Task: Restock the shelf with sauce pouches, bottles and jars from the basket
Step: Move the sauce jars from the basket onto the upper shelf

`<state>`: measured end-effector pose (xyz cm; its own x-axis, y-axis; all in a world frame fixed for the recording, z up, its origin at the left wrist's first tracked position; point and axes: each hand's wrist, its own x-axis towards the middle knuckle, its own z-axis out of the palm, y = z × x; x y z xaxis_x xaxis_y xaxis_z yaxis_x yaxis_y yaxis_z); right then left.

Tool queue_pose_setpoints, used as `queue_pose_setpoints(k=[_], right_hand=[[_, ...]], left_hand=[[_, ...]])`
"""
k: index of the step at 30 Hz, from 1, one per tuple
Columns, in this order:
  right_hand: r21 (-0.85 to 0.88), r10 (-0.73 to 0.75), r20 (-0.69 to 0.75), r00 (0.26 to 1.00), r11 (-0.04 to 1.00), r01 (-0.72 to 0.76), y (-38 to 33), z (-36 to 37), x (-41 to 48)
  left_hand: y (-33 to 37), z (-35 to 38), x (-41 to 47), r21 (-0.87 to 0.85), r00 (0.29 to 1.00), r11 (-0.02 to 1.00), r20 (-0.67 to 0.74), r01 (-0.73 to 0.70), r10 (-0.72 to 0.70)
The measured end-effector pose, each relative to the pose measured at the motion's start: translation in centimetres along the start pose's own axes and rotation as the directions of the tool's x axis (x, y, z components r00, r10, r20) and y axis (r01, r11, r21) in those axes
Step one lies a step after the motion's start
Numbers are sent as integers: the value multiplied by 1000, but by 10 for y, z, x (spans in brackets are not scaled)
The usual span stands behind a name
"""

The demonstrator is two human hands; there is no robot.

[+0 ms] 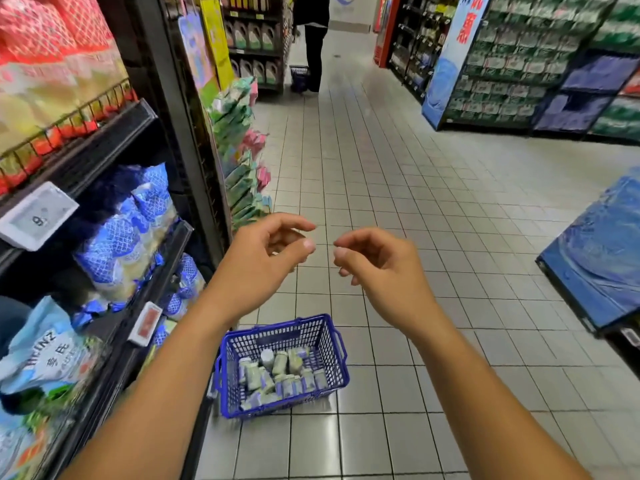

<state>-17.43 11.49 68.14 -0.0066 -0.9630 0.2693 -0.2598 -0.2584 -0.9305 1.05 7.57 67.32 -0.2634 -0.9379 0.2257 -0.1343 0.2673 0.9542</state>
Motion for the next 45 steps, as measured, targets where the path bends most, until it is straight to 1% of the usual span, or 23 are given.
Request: queue_pose_setpoints(k=[8,14,22,26,32,35,39,41,43,45], right_hand=[[17,146,29,989,989,-147,69,8,61],[18,239,68,969,971,-240,138,5,117],[-30,343,142,929,939,-342,237,6,175],[-57,431,172,886,902,-428,288,19,185],[-129,607,231,761,794,-594,392,57,176],[-177,691,245,680,721,-670,456,82,161],[-248,792,229,567,610,-752,554,111,130],[-279,849,213,484,528,-802,604,124,111],[-279,907,193,374,416,-865,649,135,89],[-291,948,158,275,311,-905,692,143,65]], left_hand=[[-74,0,64,-32,993,992,19,121,-120],[-137,12,120,-26,973,973,-8,231,-231],[-227,25,171,-7,904,905,-55,425,-425],[-279,26,178,9,850,851,-51,525,-524],[-387,17,165,28,741,740,-29,672,-671],[-453,13,149,35,661,660,-35,751,-750],[-546,19,117,65,543,540,-29,839,-839],[-593,28,99,67,477,475,-12,877,-879],[-636,41,78,65,401,400,-4,914,-916],[-675,57,57,101,326,324,-2,941,-945]])
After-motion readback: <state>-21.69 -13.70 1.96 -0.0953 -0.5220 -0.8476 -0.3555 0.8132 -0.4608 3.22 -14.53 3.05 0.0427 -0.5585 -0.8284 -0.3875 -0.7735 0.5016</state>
